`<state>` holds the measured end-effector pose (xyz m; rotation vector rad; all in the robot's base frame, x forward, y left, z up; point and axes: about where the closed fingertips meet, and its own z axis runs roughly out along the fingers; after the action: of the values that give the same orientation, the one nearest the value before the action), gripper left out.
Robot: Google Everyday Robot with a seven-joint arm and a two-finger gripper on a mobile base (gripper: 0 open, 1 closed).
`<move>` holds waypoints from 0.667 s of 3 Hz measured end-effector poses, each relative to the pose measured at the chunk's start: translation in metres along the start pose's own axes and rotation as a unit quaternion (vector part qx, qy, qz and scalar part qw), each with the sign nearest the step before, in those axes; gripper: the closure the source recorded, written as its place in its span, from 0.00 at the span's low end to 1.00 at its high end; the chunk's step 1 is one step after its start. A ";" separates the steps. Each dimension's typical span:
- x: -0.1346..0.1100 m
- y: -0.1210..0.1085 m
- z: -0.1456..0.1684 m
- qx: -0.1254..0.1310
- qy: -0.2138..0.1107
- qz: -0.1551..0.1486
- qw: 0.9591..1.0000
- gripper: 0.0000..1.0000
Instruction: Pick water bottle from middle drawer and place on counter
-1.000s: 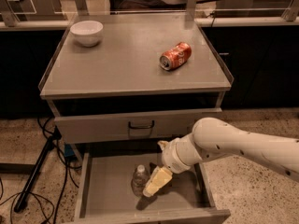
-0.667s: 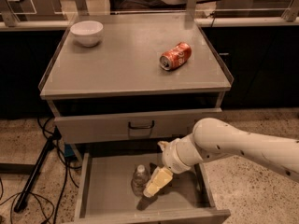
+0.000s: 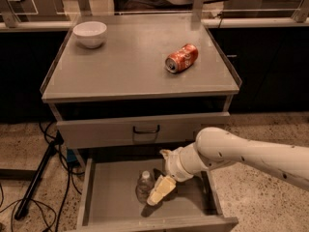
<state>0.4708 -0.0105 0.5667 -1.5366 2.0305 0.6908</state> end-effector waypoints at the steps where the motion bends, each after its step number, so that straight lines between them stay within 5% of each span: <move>1: 0.016 -0.011 0.037 -0.012 -0.012 0.005 1.000 0.00; 2: 0.016 -0.011 0.038 -0.013 -0.012 0.006 1.000 0.00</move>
Offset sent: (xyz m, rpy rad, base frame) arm 0.0166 0.0133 -0.0587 0.0454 0.0275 0.0016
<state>0.4805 0.0004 0.5264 -1.5243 2.0214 0.7404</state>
